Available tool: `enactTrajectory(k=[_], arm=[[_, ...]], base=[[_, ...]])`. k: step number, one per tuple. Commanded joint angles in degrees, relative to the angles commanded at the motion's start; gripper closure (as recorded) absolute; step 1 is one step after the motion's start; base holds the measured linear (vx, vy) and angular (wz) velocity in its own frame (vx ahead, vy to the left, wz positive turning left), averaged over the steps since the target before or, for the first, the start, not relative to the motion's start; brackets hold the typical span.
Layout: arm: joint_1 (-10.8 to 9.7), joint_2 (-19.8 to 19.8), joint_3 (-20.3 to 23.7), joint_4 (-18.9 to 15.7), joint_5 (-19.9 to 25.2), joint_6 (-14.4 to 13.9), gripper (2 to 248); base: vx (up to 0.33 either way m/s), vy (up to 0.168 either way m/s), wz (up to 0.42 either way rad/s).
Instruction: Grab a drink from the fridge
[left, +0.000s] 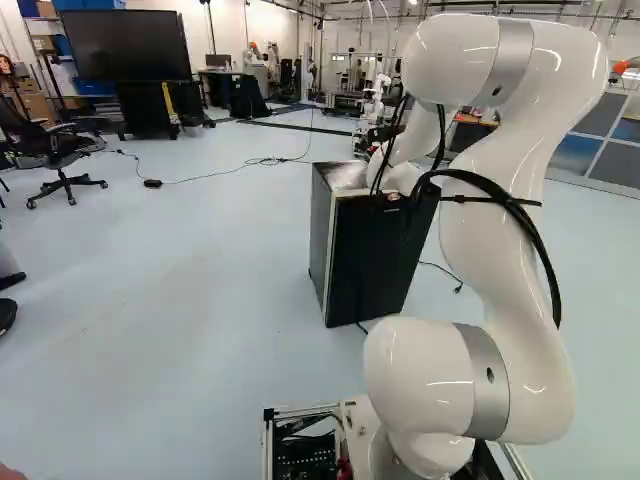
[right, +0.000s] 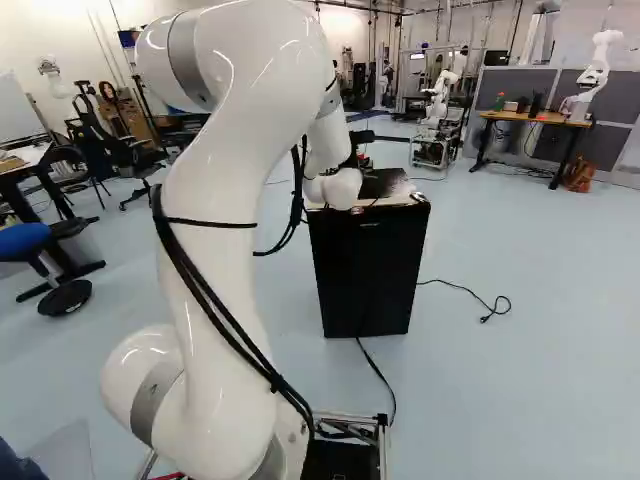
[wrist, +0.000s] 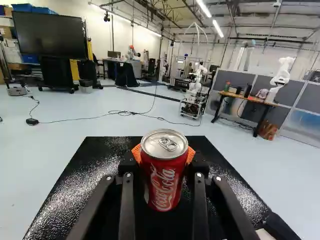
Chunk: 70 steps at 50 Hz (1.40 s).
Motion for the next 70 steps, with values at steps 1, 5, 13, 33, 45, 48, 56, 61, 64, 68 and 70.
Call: enactTrajectory(k=[1,5,13,33,45,48,56,61,64,68,70], arm=[[0.00,0.04,0.00,0.00,0.00,0.00,151],[0.00,0.13,-0.02,0.00,0.00,0.00,151],[0.00,0.18,-0.01,0.00,0.00,0.00,151],[0.45,1.40,1.47,0.37,-0.17,0.00,151],[1.09,3.18,3.64,0.90,-0.42,0.00,151],[1.30,3.74,4.32,1.07,-0.50,0.00,151],[1.92,5.46,6.41,1.58,-0.74,0.00,151],[2.37,6.70,7.92,1.95,-0.92,0.00,151],[2.67,7.51,8.91,2.19,-1.03,0.00,151],[3.09,8.67,10.31,2.54,-1.19,0.00,151],[3.31,9.28,11.05,2.72,-1.28,0.00,151]], base=[[0.000,0.000,0.000],[0.000,0.000,0.000],[0.000,0.000,0.000],[0.000,0.000,0.000],[0.000,0.000,0.000],[0.000,0.000,0.000],[0.000,0.000,0.000],[0.000,0.000,0.000],[0.000,0.000,0.000],[0.000,0.000,0.000],[0.000,0.000,0.000]])
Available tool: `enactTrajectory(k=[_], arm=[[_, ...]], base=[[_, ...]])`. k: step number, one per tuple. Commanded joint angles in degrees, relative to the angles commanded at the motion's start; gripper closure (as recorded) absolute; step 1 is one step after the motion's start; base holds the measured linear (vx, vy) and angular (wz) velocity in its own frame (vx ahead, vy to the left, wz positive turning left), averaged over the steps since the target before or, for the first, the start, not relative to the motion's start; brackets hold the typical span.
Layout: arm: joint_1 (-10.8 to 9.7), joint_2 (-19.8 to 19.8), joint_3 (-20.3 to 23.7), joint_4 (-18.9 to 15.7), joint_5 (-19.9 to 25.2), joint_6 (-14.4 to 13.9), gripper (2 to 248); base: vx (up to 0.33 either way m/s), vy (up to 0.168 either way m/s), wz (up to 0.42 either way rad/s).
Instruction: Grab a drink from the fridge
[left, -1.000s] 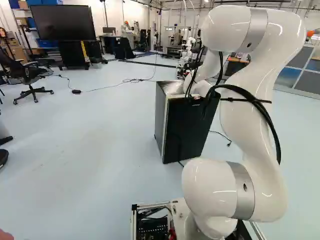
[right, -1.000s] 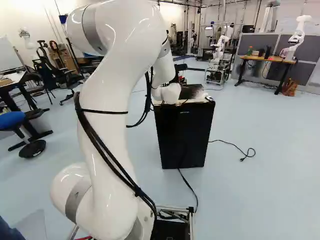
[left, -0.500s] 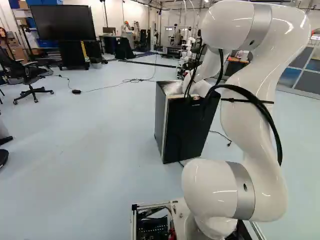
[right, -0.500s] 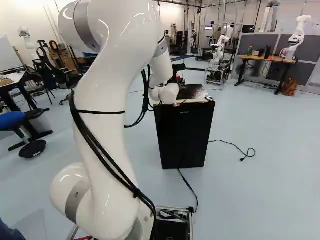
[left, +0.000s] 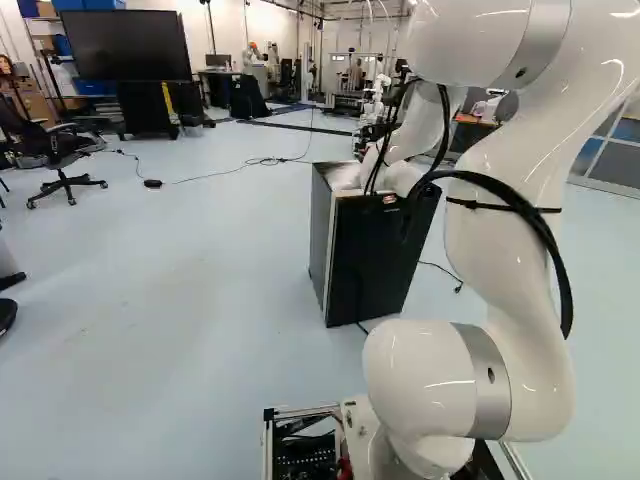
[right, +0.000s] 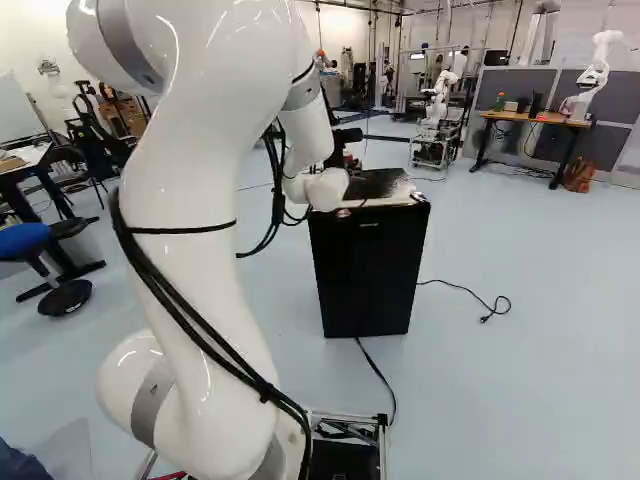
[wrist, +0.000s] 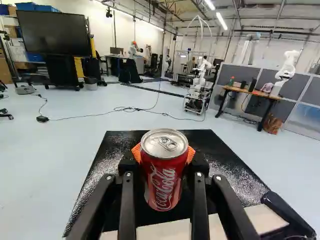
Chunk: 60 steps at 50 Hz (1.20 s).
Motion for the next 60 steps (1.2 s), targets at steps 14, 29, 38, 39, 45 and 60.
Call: enactTrajectory(k=[14,29,38,39,45,60], arm=[[1.76,4.85,5.90,1.45,-0.68,0.00,151],[4.07,11.20,13.61,3.35,-1.57,0.00,151],[5.67,15.61,18.98,4.66,-2.19,0.00,151],[5.84,16.08,19.55,4.80,-2.26,0.00,151],[6.83,18.79,22.84,5.61,-2.64,0.00,151],[8.99,24.75,30.08,7.39,-3.47,0.00,151]], base=[[0.000,0.000,0.000],[0.000,0.000,0.000],[0.000,0.000,0.000],[0.000,0.000,0.000],[0.000,0.000,0.000],[0.000,0.000,0.000]])
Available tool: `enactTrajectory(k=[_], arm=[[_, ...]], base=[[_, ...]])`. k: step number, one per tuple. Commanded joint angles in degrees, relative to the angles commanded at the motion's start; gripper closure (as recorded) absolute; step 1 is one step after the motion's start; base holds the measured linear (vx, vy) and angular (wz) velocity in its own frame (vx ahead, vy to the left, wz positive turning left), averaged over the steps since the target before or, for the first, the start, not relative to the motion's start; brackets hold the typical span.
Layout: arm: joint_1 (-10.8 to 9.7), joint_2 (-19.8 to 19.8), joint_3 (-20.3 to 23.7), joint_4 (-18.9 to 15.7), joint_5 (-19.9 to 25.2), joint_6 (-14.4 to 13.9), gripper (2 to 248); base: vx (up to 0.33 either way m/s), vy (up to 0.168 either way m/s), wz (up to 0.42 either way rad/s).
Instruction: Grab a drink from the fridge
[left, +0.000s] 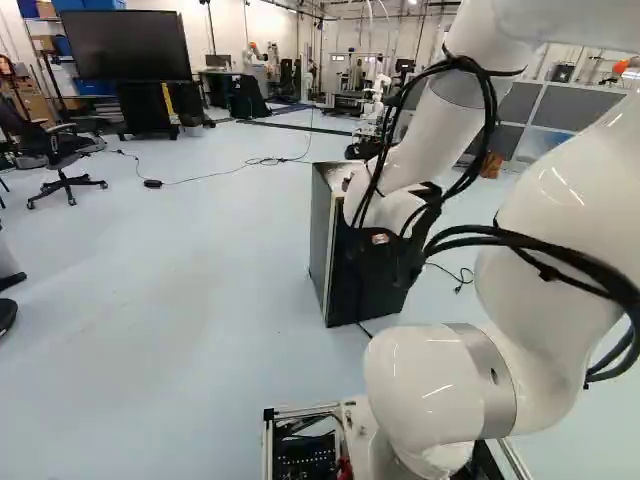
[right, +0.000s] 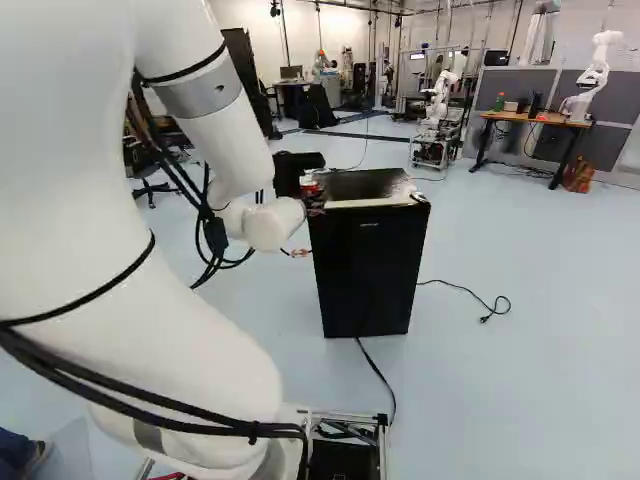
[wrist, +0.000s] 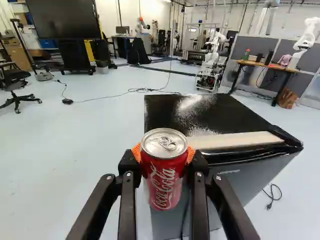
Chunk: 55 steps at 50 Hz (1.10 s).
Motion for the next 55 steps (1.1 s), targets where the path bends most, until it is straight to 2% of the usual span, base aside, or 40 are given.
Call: enactTrajectory(k=[27,55], arm=[[2.82,7.77,9.44,2.32,-1.09,0.00,151],[4.25,11.69,14.21,3.49,-1.64,0.00,151]], base=[[0.000,0.000,0.000],[0.000,0.000,0.000]])
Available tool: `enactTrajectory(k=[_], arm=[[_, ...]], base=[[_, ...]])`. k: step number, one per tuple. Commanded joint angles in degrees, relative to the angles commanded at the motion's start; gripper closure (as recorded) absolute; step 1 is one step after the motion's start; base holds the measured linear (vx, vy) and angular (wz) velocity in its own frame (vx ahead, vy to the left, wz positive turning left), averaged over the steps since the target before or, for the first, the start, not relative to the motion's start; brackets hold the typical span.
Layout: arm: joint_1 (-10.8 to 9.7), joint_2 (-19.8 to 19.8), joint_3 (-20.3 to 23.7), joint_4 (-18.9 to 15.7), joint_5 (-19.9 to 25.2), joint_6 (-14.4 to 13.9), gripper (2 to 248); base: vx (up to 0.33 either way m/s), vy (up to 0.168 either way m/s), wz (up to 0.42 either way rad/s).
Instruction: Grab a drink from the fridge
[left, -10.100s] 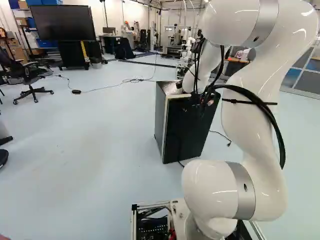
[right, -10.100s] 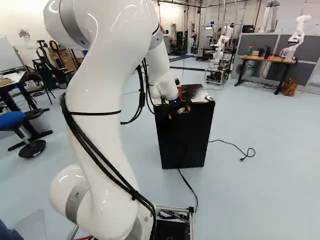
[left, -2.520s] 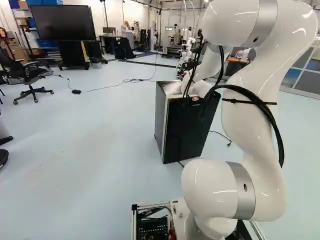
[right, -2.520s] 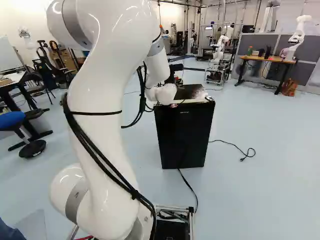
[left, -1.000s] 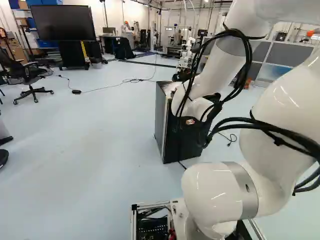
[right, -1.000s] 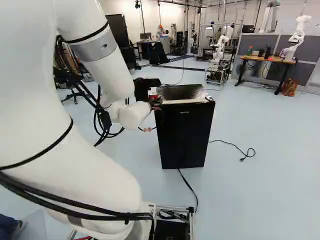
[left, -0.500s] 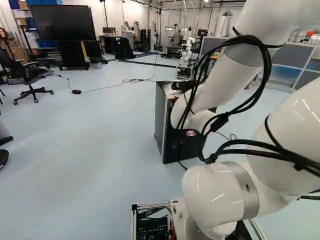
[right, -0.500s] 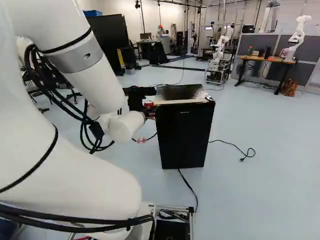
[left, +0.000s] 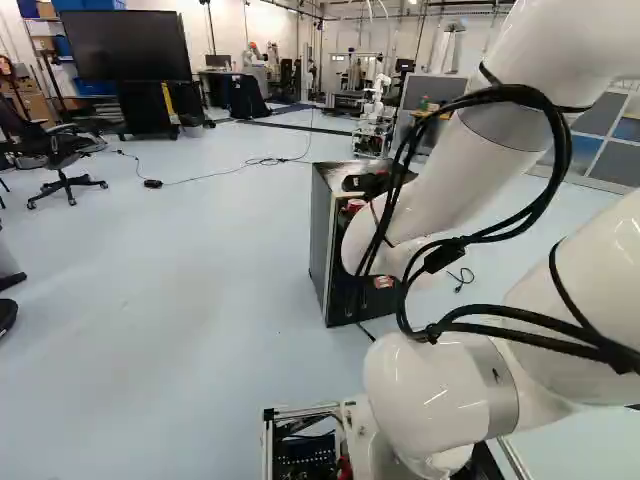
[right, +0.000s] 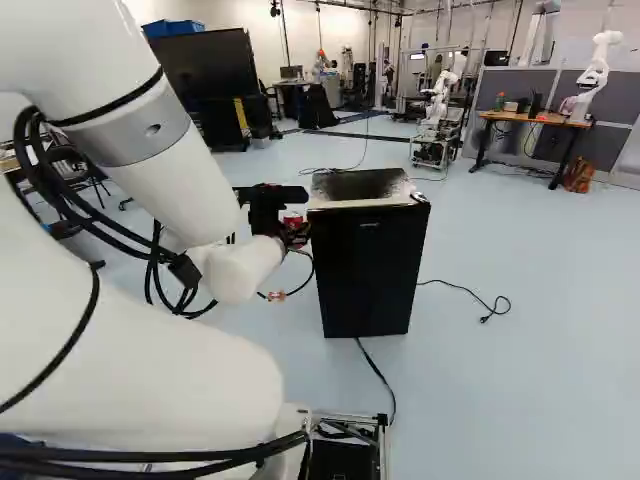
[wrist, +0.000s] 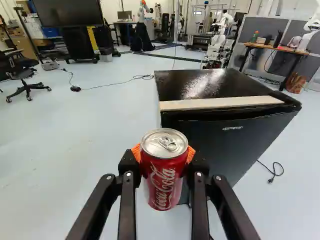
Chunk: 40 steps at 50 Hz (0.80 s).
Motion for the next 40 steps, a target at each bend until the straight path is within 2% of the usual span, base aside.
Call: enactTrajectory(k=[40], arm=[[0.15,0.42,0.51,0.13,-0.06,0.00,151]], base=[[0.000,0.000,0.000]])
